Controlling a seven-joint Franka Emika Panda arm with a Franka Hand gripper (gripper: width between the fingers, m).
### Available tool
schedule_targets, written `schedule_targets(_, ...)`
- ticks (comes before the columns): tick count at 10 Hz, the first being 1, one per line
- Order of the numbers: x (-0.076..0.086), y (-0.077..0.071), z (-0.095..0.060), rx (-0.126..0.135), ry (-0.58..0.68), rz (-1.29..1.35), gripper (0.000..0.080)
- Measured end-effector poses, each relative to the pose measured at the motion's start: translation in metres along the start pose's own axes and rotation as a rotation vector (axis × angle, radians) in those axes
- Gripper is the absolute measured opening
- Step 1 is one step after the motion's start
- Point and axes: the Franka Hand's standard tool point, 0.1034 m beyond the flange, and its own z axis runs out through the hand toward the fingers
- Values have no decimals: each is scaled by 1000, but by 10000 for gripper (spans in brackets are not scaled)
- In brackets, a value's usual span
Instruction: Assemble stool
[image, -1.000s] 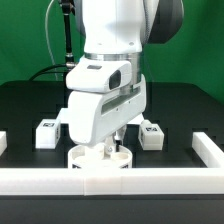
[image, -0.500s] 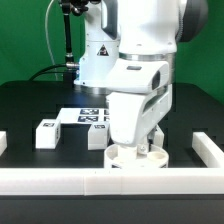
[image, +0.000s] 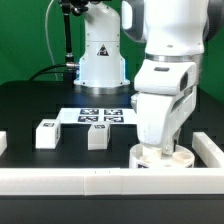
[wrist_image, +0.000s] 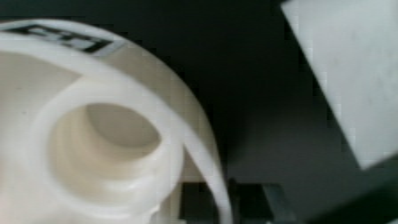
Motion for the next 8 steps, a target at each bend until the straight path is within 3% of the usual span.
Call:
schedule_targets(6, 25, -13, 1, 2, -1, 51, 30)
schedule_targets(8, 24, -12, 1, 2, -1, 49, 30)
